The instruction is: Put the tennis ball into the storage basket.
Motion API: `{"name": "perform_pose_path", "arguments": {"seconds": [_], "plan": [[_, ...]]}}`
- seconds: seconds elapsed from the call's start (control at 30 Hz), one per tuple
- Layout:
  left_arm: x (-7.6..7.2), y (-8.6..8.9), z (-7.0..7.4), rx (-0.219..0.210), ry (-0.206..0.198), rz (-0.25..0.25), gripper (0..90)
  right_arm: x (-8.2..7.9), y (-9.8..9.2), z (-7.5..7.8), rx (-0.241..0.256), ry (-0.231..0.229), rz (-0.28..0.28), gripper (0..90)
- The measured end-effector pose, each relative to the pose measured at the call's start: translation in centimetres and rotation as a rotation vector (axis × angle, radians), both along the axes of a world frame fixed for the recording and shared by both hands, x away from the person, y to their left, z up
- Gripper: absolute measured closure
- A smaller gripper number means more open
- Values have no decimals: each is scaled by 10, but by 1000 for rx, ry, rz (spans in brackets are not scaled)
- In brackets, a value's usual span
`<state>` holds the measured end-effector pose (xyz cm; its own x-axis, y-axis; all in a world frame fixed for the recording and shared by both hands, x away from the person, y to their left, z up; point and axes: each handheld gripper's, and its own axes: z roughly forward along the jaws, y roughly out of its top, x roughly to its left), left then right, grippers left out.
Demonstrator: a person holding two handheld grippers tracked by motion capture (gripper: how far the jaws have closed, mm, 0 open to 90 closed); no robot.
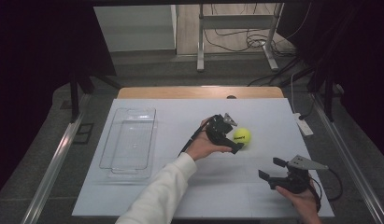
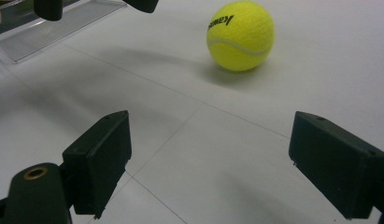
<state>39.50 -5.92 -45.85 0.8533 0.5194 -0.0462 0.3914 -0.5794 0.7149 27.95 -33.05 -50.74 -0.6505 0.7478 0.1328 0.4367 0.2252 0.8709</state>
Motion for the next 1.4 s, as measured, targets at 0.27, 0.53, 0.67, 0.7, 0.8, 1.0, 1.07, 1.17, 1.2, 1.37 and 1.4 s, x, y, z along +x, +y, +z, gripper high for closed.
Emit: {"name": "perform_pose_path", "arguments": {"seconds": [0.27, 0.53, 0.67, 0.7, 0.8, 1.0, 1.07, 1.17, 1.2, 1.37, 1.4], "plan": [[6, -8, -1, 3, 13, -7, 52, 0, -1, 0, 4, 0, 0, 133], [13, -13, -5, 14, 31, 1, 46, 1, -1, 0, 5, 0, 0, 132], [17, -15, -5, 18, 36, 2, 43, 1, -1, 0, 3, 0, 1, 132], [18, -16, -5, 20, 36, 4, 43, 1, -1, 0, 4, 1, 1, 132], [21, -18, -4, 22, 37, 4, 41, 1, -1, 0, 5, 3, -1, 132], [27, -22, -5, 26, 50, 12, 41, 1, -2, 0, 6, 4, -1, 133], [29, -23, -6, 31, 49, 9, 41, 1, -2, -1, 6, 5, 0, 132], [30, -25, -7, 29, 51, 11, 41, 1, -1, -1, 6, 5, 0, 132], [31, -26, -7, 29, 51, 12, 41, 1, -1, -1, 7, 5, 0, 132], [35, -30, -9, 31, 62, 17, 42, 1, -2, -1, 7, 5, 0, 132], [36, -31, -10, 35, 67, 19, 42, 1, -2, -1, 7, 5, 0, 132]]}}
